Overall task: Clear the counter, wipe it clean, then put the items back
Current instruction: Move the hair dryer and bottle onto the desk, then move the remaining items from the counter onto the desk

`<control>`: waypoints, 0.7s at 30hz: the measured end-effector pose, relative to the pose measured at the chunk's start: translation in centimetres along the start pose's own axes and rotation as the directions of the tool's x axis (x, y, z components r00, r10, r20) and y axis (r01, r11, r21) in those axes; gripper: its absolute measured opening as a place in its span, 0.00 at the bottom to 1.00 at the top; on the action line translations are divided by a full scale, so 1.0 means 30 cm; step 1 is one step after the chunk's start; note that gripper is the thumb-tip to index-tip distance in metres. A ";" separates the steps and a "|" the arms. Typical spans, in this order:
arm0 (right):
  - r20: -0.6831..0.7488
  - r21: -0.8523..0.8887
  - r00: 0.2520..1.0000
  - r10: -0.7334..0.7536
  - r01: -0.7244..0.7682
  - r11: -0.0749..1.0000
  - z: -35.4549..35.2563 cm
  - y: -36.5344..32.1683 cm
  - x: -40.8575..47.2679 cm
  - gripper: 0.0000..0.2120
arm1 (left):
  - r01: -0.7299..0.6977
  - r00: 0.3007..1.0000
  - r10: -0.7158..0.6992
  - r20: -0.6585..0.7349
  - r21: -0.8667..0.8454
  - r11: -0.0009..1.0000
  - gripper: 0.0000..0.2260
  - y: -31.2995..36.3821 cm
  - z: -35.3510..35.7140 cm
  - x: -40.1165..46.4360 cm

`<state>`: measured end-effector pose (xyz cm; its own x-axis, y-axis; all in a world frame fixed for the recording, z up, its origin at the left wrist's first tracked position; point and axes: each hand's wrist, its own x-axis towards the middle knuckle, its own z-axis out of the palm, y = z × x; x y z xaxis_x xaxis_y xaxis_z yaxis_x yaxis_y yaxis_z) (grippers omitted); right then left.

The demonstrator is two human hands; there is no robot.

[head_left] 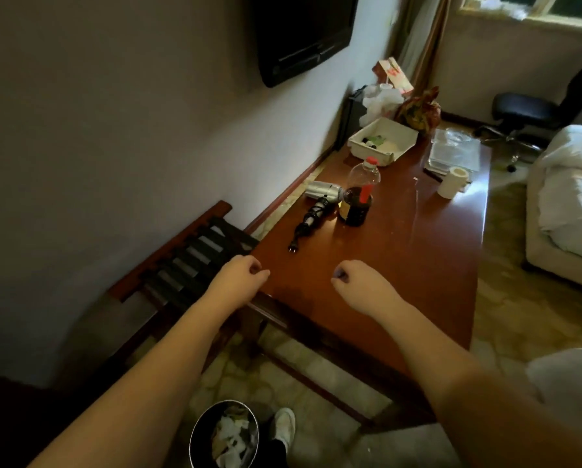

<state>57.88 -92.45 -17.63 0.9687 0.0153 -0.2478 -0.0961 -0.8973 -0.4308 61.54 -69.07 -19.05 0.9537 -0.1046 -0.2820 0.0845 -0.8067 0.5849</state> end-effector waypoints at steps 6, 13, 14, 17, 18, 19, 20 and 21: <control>0.123 -0.083 0.982 -0.143 0.154 0.985 0.117 -0.167 -0.232 0.14 | 0.075 0.991 -0.076 -0.107 -0.011 0.997 0.17 -0.170 -0.056 -0.380; 0.219 -0.054 0.909 -0.354 0.373 0.926 0.251 -0.433 -0.373 0.14 | 0.167 0.953 -0.170 -0.252 -0.033 0.985 0.16 -0.363 -0.187 -0.692; 0.229 -0.051 0.894 -0.384 0.405 0.913 0.269 -0.473 -0.391 0.14 | 0.181 0.944 -0.184 -0.275 -0.039 0.983 0.16 -0.390 -0.209 -0.731; 0.250 -0.044 0.853 -0.459 0.483 0.874 0.319 -0.595 -0.434 0.15 | 0.211 0.920 -0.215 -0.327 -0.048 0.976 0.15 -0.465 -0.276 -0.841; 0.256 -0.041 0.839 -0.480 0.506 0.862 0.340 -0.648 -0.451 0.16 | 0.228 0.909 -0.235 -0.343 -0.060 0.972 0.14 -0.497 -0.305 -0.886; 0.262 -0.041 0.827 -0.497 0.524 0.851 0.362 -0.700 -0.465 0.16 | 0.242 0.899 -0.252 -0.358 -0.074 0.967 0.14 -0.530 -0.334 -0.927; 0.265 -0.040 0.816 -0.513 0.541 0.840 0.383 -0.751 -0.478 0.17 | 0.255 0.887 -0.268 -0.376 -0.085 0.963 0.13 -0.564 -0.363 -0.965; 0.269 -0.038 0.806 -0.527 0.556 0.830 0.404 -0.806 -0.492 0.17 | 0.271 0.872 -0.286 -0.397 -0.095 0.958 0.13 -0.601 -0.393 -1.002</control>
<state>43.15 -65.63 -14.06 0.7700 0.6039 -0.2059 0.4674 -0.7535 -0.4623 34.75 -44.51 -12.15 0.9220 0.3708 -0.1116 0.3672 -0.7458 0.5559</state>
